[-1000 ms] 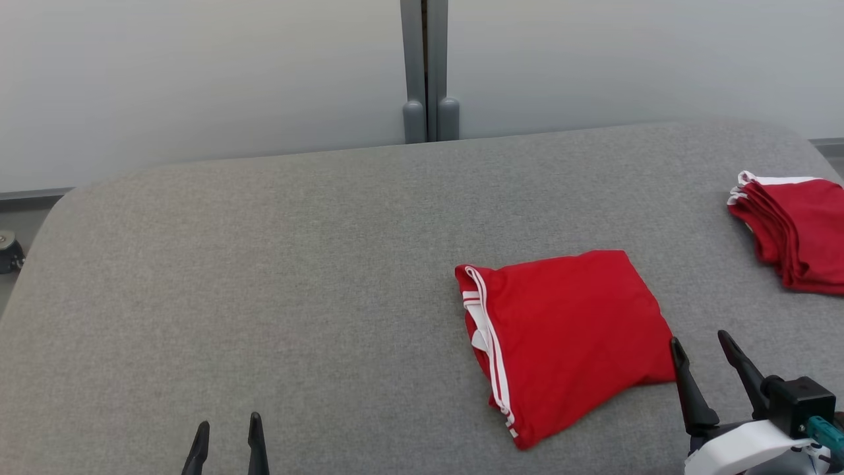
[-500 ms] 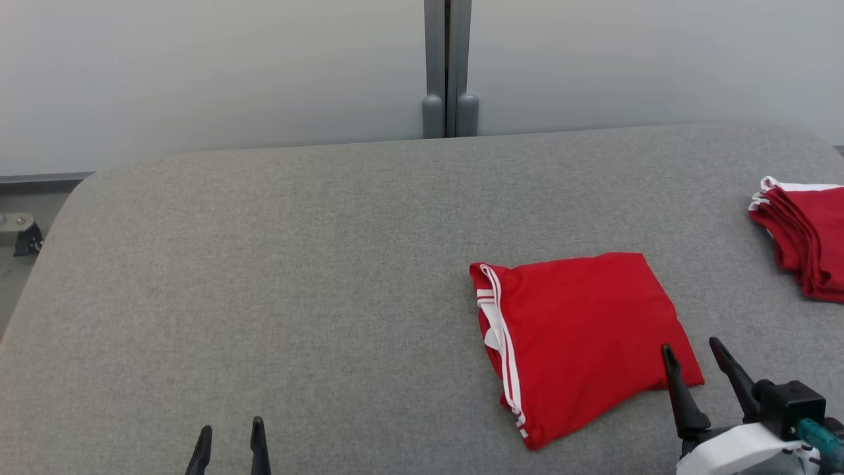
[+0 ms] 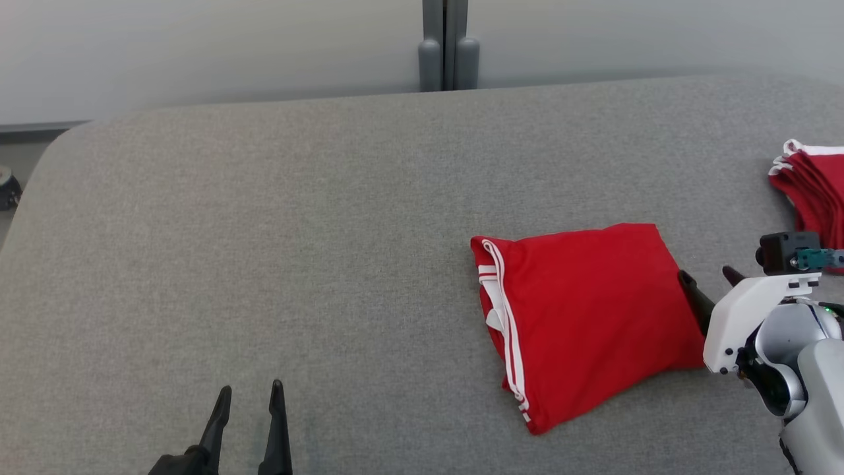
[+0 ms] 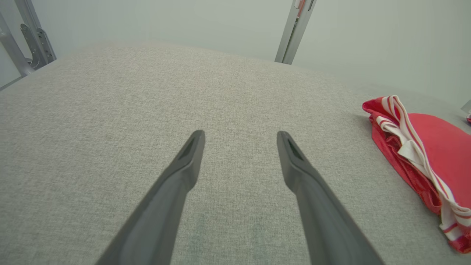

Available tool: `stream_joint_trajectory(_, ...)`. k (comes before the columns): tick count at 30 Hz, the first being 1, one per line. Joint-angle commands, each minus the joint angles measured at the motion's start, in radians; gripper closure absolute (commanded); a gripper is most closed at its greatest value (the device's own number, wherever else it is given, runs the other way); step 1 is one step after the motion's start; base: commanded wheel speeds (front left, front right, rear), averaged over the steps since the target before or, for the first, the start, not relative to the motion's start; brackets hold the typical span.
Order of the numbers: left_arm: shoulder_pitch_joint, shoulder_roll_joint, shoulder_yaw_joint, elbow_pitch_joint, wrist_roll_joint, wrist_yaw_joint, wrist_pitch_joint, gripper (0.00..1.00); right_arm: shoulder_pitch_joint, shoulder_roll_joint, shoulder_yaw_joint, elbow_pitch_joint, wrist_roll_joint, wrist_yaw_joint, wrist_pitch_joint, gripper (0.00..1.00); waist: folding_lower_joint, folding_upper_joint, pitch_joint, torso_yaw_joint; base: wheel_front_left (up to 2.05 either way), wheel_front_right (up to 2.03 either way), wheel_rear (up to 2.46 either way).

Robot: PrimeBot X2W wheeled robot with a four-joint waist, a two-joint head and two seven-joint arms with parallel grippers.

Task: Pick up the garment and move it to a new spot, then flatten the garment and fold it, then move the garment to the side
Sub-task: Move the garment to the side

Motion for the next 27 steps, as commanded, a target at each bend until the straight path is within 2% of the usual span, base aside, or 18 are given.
stream_joint_trajectory(1, -0.027, 0.002, -0.003, 0.005, -0.002, -0.004, -0.002, 0.00, -0.021, -0.002, -0.002, 0.028, -0.002, -0.002, 0.039, 0.00, 0.0000, 0.0000, 0.050, 0.028, 0.00, 0.00, 0.00)
stream_joint_trajectory(4, -0.050, 0.002, -0.007, 0.011, -0.011, -0.001, -0.002, 0.00, -0.047, 0.011, -0.019, 0.087, -0.017, -0.002, 0.094, 0.00, 0.0000, 0.0000, 0.072, 0.049, 0.00, 0.00, 0.00)
stream_joint_trajectory(9, -0.065, 0.002, -0.011, 0.016, -0.013, -0.004, -0.002, 0.00, -0.081, 0.048, -0.046, 0.175, -0.015, -0.001, 0.107, 0.00, 0.0000, 0.0000, 0.097, 0.063, 0.00, 0.00, 0.00)
stream_joint_trajectory(10, -0.068, 0.002, -0.011, 0.016, -0.012, -0.005, -0.002, 0.00, -0.089, 0.053, -0.050, 0.191, -0.005, -0.001, 0.106, 0.27, 0.0000, 0.0000, 0.101, 0.063, 0.00, 0.00, 0.00)
stream_joint_trajectory(11, -0.070, 0.002, -0.011, 0.016, -0.013, -0.005, -0.002, 0.00, -0.097, 0.060, -0.052, 0.199, 0.008, -0.001, 0.099, 1.00, 0.0000, 0.0000, 0.104, 0.063, 0.00, 0.00, 0.00)
stream_joint_trajectory(14, -0.080, 0.002, -0.007, 0.007, -0.014, -0.001, -0.002, 0.00, -0.137, 0.071, -0.052, 0.199, 0.040, -0.001, 0.071, 1.00, 0.0000, 0.0000, 0.125, 0.045, 0.00, 0.00, 0.00)
stream_joint_trajectory(17, -0.095, 0.002, -0.005, -0.002, -0.007, -0.004, -0.002, 0.00, -0.191, 0.050, -0.049, 0.178, 0.048, -0.001, 0.039, 1.00, 0.0000, 0.0000, 0.157, 0.005, 0.00, 0.00, 0.00)
stream_joint_trajectory(21, -0.123, 0.002, 0.005, -0.013, 0.013, -0.013, -0.002, 0.00, -0.267, 0.030, -0.044, 0.151, 0.048, -0.002, 0.017, 1.00, 0.0000, 0.0000, 0.208, -0.074, 0.00, 0.00, 0.00)
stream_joint_trajectory(27, -0.179, 0.002, 0.023, -0.018, 0.076, -0.051, -0.001, 0.00, -0.388, -0.020, -0.088, 0.093, 0.040, -0.002, 0.003, 1.00, 0.0000, 0.0000, 0.303, -0.207, 0.00, 0.00, 0.00)
